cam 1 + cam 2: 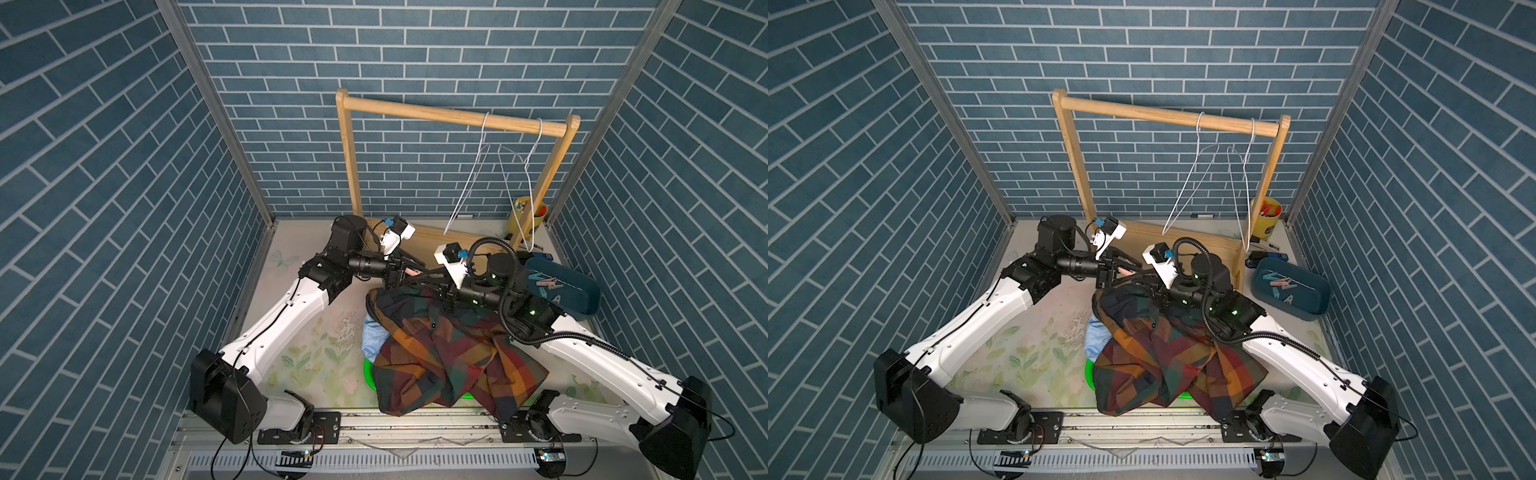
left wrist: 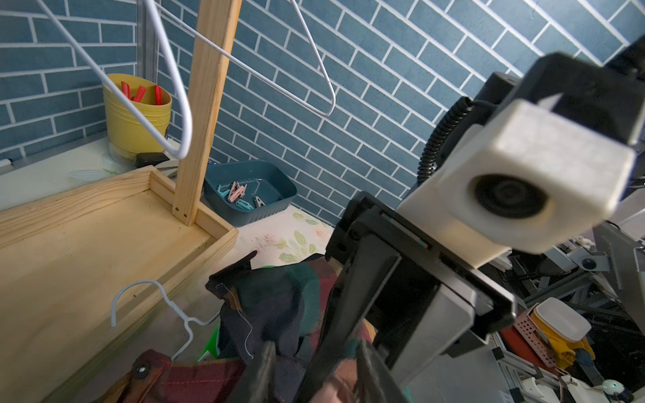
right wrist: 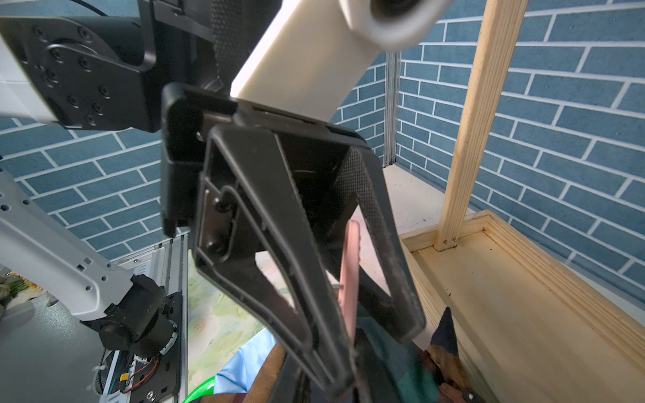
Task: Remove the clothespins securing long-sleeve shirts to the hanger
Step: Place the clamp in the storage box.
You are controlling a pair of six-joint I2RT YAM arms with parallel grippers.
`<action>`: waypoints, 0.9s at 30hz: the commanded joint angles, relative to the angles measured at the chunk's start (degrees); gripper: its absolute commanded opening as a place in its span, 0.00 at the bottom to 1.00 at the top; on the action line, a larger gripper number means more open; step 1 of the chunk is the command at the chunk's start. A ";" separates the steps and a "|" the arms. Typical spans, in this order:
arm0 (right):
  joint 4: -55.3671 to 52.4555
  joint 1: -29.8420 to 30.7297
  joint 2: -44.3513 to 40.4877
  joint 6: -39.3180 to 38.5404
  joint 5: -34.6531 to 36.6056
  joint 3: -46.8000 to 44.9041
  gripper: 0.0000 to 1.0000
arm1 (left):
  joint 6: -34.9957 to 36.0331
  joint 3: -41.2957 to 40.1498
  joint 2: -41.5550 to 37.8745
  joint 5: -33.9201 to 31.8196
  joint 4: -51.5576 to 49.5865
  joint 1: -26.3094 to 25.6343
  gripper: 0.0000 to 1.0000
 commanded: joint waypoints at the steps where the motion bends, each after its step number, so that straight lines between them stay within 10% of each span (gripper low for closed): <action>1: 3.21 -0.44 -2.52 0.87 0.19 0.18 0.00 | 1.10 0.65 0.81 1.03 -2.90 -0.69 0.47; 10: 1.98 -0.67 -4.22 0.76 0.28 -1.59 0.00 | -1.29 0.59 0.52 1.16 0.48 -0.65 0.73; 13: 1.90 -0.83 -4.50 0.76 0.53 -1.95 0.00 | -1.24 1.13 0.12 1.42 0.80 -0.66 1.00; 27: -4.16 -2.34 -11.84 0.50 5.55 -3.33 0.00 | 3.11 1.13 -6.87 0.73 -3.78 1.42 1.00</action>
